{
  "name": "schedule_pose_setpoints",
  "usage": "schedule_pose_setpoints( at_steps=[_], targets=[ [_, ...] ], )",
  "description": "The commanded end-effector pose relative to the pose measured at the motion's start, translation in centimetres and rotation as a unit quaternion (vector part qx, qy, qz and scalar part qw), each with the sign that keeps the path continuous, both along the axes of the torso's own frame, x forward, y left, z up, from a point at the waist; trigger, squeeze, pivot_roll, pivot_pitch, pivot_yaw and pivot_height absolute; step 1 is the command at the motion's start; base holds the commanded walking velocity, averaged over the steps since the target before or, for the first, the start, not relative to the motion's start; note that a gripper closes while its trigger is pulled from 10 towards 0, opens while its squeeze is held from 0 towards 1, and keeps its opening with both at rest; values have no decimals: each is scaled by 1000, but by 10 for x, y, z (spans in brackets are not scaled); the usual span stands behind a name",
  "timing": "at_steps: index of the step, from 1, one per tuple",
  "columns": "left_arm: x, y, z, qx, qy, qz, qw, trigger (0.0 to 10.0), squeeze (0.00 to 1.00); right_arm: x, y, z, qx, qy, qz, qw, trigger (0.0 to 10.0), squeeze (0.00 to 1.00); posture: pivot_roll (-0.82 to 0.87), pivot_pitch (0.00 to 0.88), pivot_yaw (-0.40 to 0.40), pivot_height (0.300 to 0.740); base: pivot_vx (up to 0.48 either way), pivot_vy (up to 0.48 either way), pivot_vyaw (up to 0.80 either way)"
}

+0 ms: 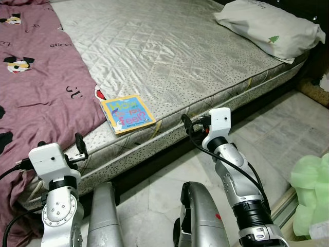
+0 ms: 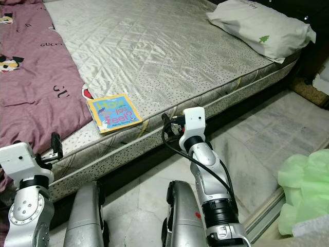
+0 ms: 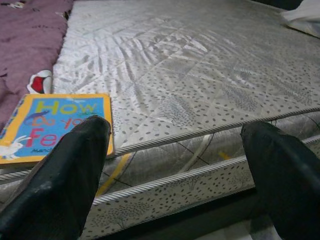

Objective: Clean up the room

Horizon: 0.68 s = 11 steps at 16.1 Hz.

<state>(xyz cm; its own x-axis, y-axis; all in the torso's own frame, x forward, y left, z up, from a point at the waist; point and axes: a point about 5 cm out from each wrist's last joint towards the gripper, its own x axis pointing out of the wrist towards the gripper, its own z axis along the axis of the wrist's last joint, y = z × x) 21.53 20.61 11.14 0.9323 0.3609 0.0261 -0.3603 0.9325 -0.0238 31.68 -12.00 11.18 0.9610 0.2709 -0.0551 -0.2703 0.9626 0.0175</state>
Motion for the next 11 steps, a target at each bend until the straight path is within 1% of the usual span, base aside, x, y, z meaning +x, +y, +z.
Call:
schedule_pose_setpoints(
  at_steps=[1, 2, 6, 11],
  targets=[
    [1, -2, 2, -3, -4, -8, 1000, 10000, 0, 1, 0, 0, -4, -1, 3, 1000, 10000, 0, -3, 92, -67, 541, 0, 0, 0],
    [2, -1, 3, -4, -5, -7, 1000, 10000, 0, 2, 1, 2, -4, -2, 3, 1000, 10000, 0, -6, 108, -63, 541, 0, 0, 0],
    [3, -1, 2, -9, -4, -8, 1000, 10000, 0, 3, 0, 2, -5, -3, 1, 1000, 10000, 0, -11, 112, -65, 541, 290, 0, 0],
    [6, 0, 3, -21, -8, 5, 1000, 10000, 0, 4, 0, 3, -4, -4, -1, 1000, 10000, 0, -12, 119, -65, 541, 0, 0, 0]
  ],
)
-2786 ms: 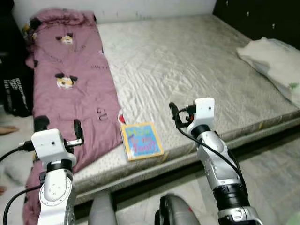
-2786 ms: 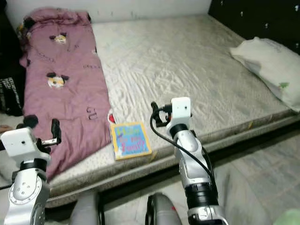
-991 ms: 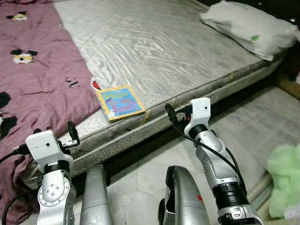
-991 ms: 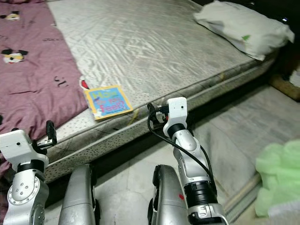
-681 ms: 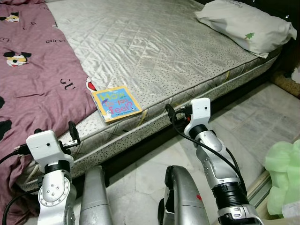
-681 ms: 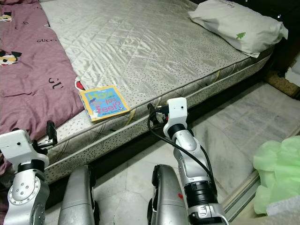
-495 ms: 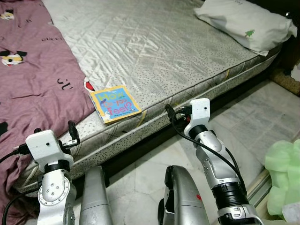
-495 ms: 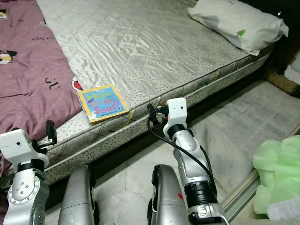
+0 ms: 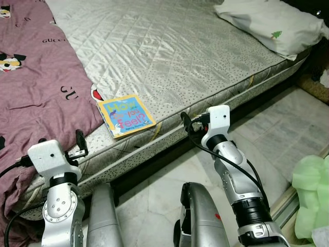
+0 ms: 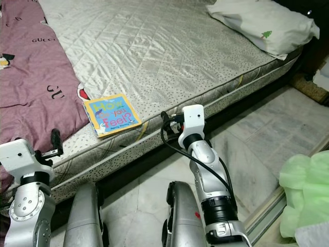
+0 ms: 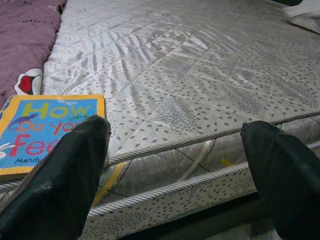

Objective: Clean up the room

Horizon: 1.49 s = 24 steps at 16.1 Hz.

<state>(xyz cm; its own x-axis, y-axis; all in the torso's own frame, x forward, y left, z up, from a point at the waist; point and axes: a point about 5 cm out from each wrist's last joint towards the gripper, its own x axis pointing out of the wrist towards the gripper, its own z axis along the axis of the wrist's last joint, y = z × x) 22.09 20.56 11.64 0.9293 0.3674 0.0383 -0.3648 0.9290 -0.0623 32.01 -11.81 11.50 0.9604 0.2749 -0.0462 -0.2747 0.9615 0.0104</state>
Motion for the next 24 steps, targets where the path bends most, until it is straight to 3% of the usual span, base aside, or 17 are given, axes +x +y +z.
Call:
schedule_pose_setpoints(
  at_steps=[1, 5, 8, 12, 18, 21, 24],
  targets=[
    [1, 0, -1, -7, 4, 3, 1000, 10000, 0, 1, -2, 0, -2, 0, -3, 1000, 10000, 0, -15, 120, -67, 541, 0, 0, 0],
    [4, -1, -2, -20, 0, 12, 1000, 10000, 0, 1, -4, 1, -3, -2, -1, 1000, 10000, 0, -25, 124, -75, 537, 0, 0, 0],
    [5, -4, 1, -24, -12, 0, 1000, 10000, 0, 1, -4, 1, -7, -4, 3, 1000, 10000, 0, -25, 126, -78, 502, 96, 0, 0],
    [7, -6, 0, -32, -11, -2, 999, 10000, 0, 1, -5, 1, -7, -4, 1, 1000, 10000, 0, -30, 129, -76, 502, 359, 202, 0],
    [10, -9, -1, -40, -14, 8, 999, 10000, 0, 0, -13, 6, -34, -23, 15, 999, 10000, 0, -44, 132, -86, 502, 0, 0, 126],
    [15, -13, -11, -58, 5, 16, 998, 10000, 0, -3, -29, 7, -46, -19, 6, 999, 10000, 0, -70, 150, -100, 502, 0, 0, 254],
    [33, -8, -17, -78, 23, 14, 997, 10000, 0, -7, -56, 8, -84, -14, -7, 996, 10000, 0, -112, 176, -117, 502, 0, 0, 0]
  ],
)
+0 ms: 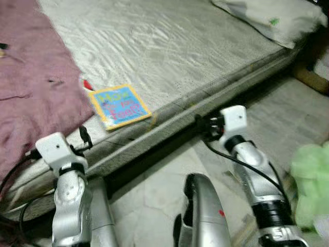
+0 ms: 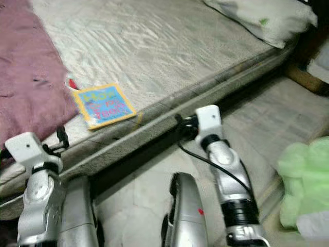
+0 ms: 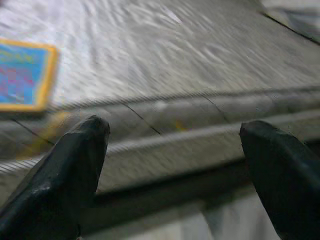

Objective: Clean up the room

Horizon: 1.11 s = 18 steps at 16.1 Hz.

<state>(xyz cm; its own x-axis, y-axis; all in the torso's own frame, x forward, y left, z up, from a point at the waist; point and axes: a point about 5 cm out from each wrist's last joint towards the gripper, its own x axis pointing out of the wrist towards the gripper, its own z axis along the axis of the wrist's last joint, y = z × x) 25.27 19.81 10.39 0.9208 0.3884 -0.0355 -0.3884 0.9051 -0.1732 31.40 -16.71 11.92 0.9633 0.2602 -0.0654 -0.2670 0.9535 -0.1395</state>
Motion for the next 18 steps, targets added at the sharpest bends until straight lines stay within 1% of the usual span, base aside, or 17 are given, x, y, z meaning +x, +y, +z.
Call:
schedule_pose_setpoints(
  at_steps=[1, 2, 3, 4, 6, 8, 9, 11, 12, 13, 14, 15, 16, 17, 18],
  targets=[
    [10, 0, -4, -19, 6, -7, 1000, 10000, 0, -6, -17, 4, -23, 1, -7, 1000, 10000, 0, -133, 186, -126, 502, 0, 0, 0],
    [18, -1, -6, -30, 14, -15, 999, 10000, 0, -14, -28, 5, -37, 4, -9, 999, 10000, 0, -158, 199, -130, 502, 0, 0, 0],
    [23, -1, -9, -37, 20, -17, 999, 10000, 0, -17, -32, 6, -44, 6, -10, 999, 10000, 0, -163, 202, -130, 502, 0, 0, 0],
    [29, -3, -8, -46, 20, -25, 998, 10000, 0, -25, -41, 7, -56, 8, -15, 998, 10000, 0, -199, 222, -127, 502, 0, 0, 0],
    [38, -4, -10, -57, 20, -29, 998, 10000, 0, -34, -53, 10, -72, 11, -27, 997, 10000, 0, -230, 247, -126, 502, 0, 0, 0],
    [46, -6, -11, -74, 13, -30, 997, 10000, 0, -46, -65, 13, -87, 19, -39, 995, 10000, 0, -264, 275, -128, 502, 0, 0, 0],
    [48, -7, -9, -84, 4, -29, 996, 10000, 0, -50, -68, 14, -90, 21, -42, 995, 10000, 0, -267, 279, -130, 502, 0, 0, 0],
    [55, 0, -1, -120, -38, -8, 992, 10000, 0, -59, -74, 17, -109, 28, -38, 993, 10000, 0, -288, 309, -141, 502, 0, 0, 0],
    [58, 4, 2, -138, -59, 2, 989, 10000, 0, -60, -76, 16, -112, 32, -40, 992, 10000, 0, -289, 308, -143, 502, 0, 0, 0],
    [59, 6, 3, -149, -63, 5, 987, 10000, 0, -60, -76, 17, -113, 33, -41, 992, 10000, 0, -291, 308, -147, 502, 0, 0, 0],
    [63, 14, 2, -165, -61, 11, 984, 10000, 0, -57, -75, 20, -115, 30, -41, 992, 10000, 0, -299, 314, -151, 502, 0, 0, 0],
    [64, 16, 2, -169, -61, 13, 984, 10000, 0, -57, -74, 21, -115, 29, -40, 992, 10000, 0, -301, 315, -151, 502, 0, 0, 0],
    [69, 18, -2, -190, -49, 7, 981, 10000, 0, -57, -73, 23, -117, 28, -38, 992, 10000, 0, -307, 318, -152, 502, 0, 0, 0],
    [75, 18, -6, -210, -35, -5, 977, 10000, 0, -56, -72, 24, -117, 27, -39, 992, 10000, 0, -308, 318, -151, 502, 0, 0, 0],
    [83, 15, -12, -218, 1, -30, 976, 10000, 0, -56, -72, 25, -117, 26, -40, 992, 10000, 0, -310, 313, -150, 502, 0, 0, 0]
  ],
)
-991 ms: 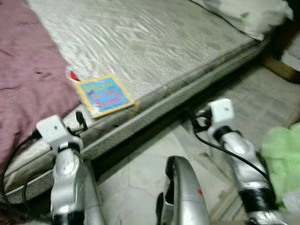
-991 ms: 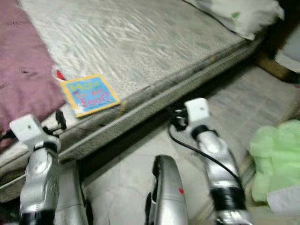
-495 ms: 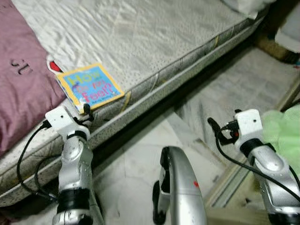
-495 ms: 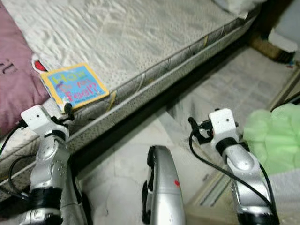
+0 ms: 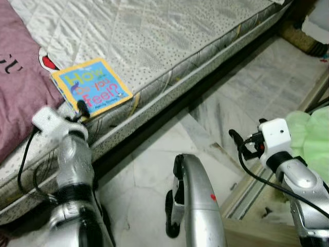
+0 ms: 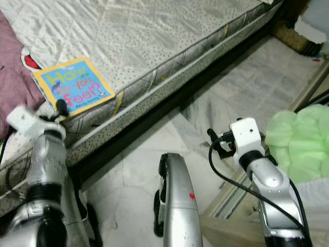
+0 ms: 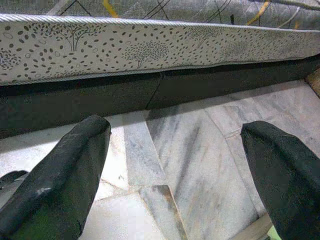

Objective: Clean up the room

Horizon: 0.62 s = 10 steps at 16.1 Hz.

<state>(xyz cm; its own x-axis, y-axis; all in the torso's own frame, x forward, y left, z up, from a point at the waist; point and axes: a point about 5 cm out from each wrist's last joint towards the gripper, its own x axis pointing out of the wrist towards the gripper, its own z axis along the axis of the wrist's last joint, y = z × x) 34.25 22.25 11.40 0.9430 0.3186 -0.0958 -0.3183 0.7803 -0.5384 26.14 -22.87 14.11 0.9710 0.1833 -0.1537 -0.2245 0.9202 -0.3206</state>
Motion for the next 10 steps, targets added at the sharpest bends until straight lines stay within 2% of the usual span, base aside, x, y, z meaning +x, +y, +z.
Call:
schedule_pose_setpoints(
  at_steps=[1, 4, 5, 8, 9, 10],
  targets=[
    [-2, -12, -25, -30, 53, -34, 998, 10000, 0, -2, -10, 4, -15, 2, -13, 1000, 10000, 0, -310, 309, -148, 502, 0, 0, 0],
    [13, -30, -24, -86, 71, -119, 987, 10000, 0, 3, -4, 5, -10, -6, -12, 1000, 10000, 0, -308, 291, -142, 502, 0, 0, 0],
    [17, -40, -26, -108, 79, -157, 978, 10000, 0, 5, -2, 5, -9, -7, -11, 1000, 10000, 0, -304, 284, -140, 502, 0, 0, 0],
    [18, -45, -30, -157, 84, -170, 969, 10000, 0, 11, 3, 7, -5, -17, -10, 1000, 10000, 0, -298, 264, -134, 502, 0, 0, 0],
    [19, -45, -27, -160, 75, -179, 968, 8275, 0, 15, 5, 8, -1, -23, -10, 1000, 10000, 0, -290, 255, -131, 502, 0, 0, 0],
    [20, -46, -24, -171, 64, -195, 964, 2941, 0, 18, 7, 8, 1, -24, -9, 1000, 10000, 0, -285, 249, -130, 502, 0, 0, 0]
  ],
)
